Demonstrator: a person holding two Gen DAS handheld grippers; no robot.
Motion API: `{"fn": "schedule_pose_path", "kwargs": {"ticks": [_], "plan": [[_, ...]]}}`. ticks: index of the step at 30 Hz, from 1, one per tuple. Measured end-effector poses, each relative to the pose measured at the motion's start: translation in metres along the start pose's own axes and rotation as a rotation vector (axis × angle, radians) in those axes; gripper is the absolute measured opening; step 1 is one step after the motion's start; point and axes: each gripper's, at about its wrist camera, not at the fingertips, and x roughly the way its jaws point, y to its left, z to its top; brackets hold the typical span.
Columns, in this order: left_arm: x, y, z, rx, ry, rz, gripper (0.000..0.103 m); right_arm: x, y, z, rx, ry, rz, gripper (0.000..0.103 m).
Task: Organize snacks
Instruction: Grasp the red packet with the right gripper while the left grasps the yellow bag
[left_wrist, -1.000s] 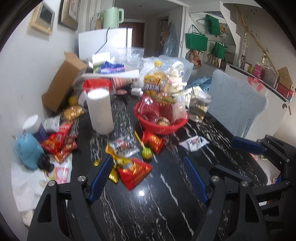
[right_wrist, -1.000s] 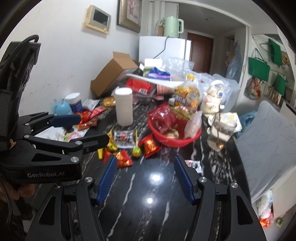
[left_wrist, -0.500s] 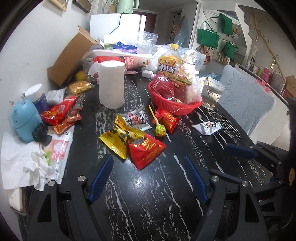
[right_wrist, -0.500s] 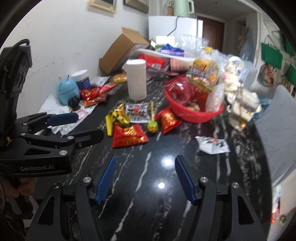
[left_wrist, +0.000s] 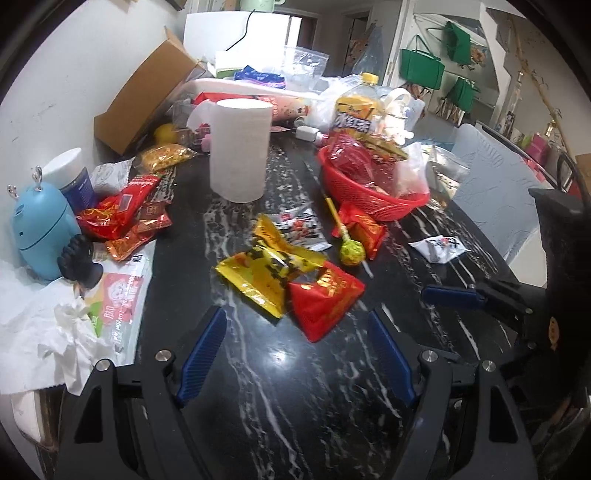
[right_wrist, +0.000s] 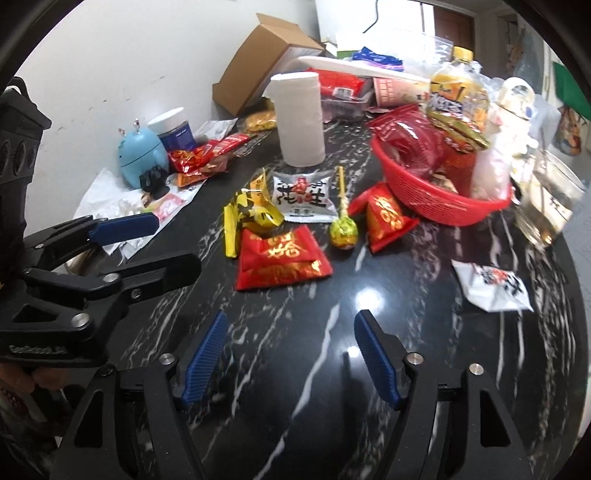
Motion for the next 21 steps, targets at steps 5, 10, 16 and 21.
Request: {"fn": "schedule_pose_path", "kwargs": {"ticks": [5, 10, 16, 21], "plan": [[0.006, 0.013, 0.010, 0.005, 0.000, 0.027, 0.078, 0.015, -0.004, 0.015, 0.022, -0.012, 0.034, 0.082], [0.014, 0.023, 0.019, 0.026, 0.003, 0.007, 0.078, 0.031, -0.005, 0.027, 0.013, 0.001, 0.051, 0.088], [0.019, 0.041, 0.028, 0.004, -0.013, 0.007, 0.078, 0.051, 0.001, 0.038, -0.035, 0.038, 0.033, 0.091], [0.029, 0.046, 0.035, 0.004, -0.004, -0.034, 0.078, 0.063, 0.002, 0.045, -0.049, 0.044, 0.062, 0.092]]}}
